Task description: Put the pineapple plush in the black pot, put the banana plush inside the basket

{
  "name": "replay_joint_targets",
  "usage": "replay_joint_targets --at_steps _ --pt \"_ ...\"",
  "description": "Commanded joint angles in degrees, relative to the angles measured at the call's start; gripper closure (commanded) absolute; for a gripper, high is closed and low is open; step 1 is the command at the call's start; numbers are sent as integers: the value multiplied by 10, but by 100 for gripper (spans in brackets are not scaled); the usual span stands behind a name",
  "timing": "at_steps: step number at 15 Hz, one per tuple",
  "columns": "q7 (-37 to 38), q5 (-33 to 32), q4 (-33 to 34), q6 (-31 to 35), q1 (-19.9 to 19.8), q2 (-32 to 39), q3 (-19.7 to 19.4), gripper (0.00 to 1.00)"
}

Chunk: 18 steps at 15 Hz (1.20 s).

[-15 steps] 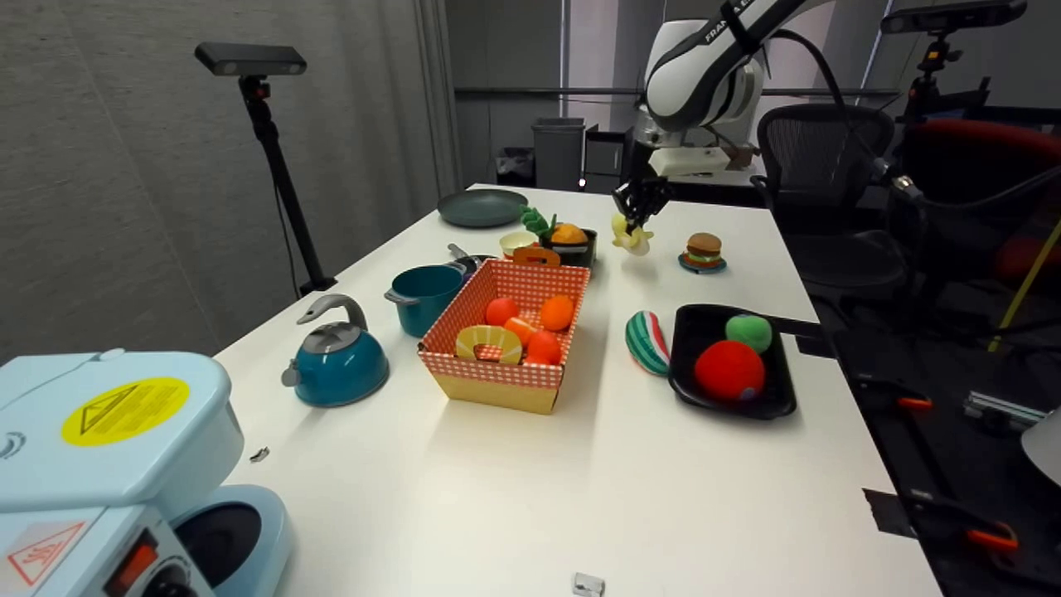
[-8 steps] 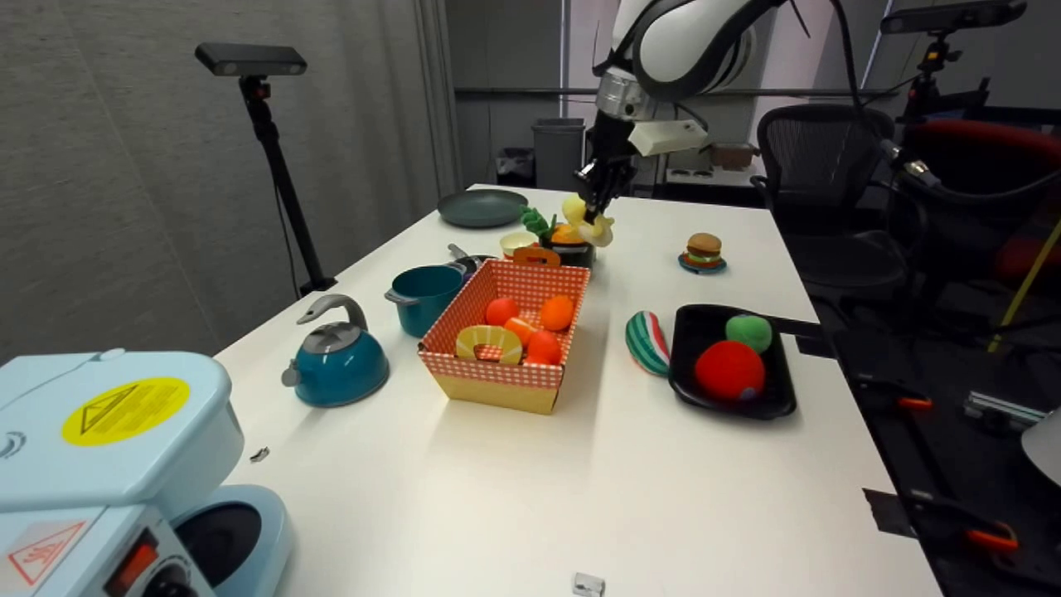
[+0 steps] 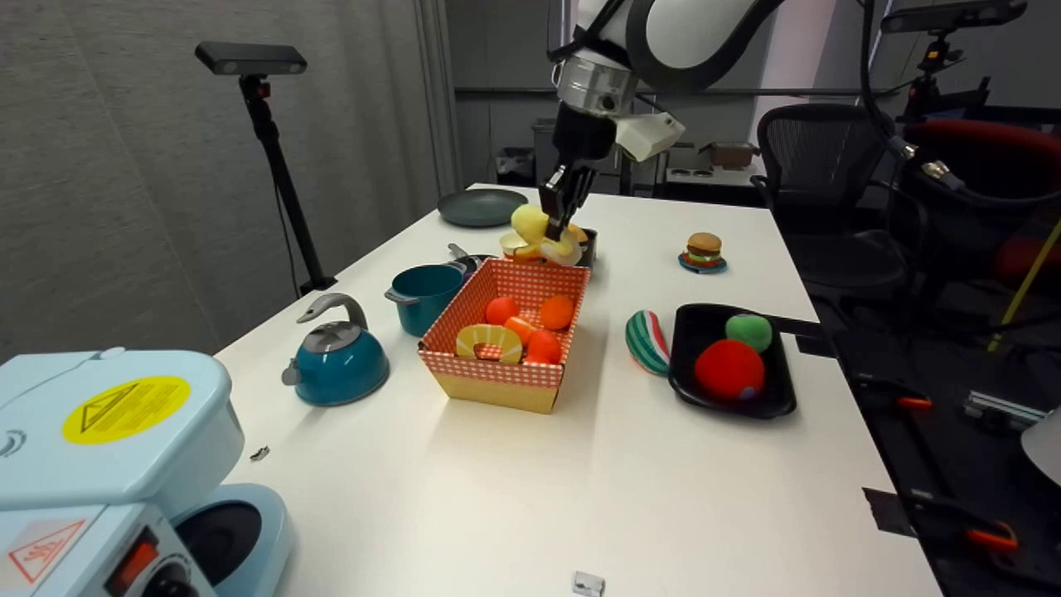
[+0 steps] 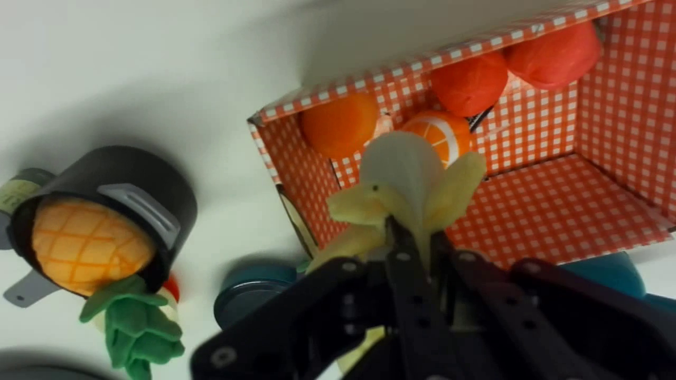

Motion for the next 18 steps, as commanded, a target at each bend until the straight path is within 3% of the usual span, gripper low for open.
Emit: replay_joint_targets --at_steps 1,4,6,12,15,18 --pt "-17 -14 0 -23 8 -10 10 98" --pt "-25 -11 -1 -42 11 10 17 98" --pt "-28 -14 -1 -58 13 24 19 65" --pt "-49 -17 1 -69 13 64 20 19" --pt "-53 -20 2 -73 14 79 19 0" --pt "-54 -23 2 -78 15 85 19 0"
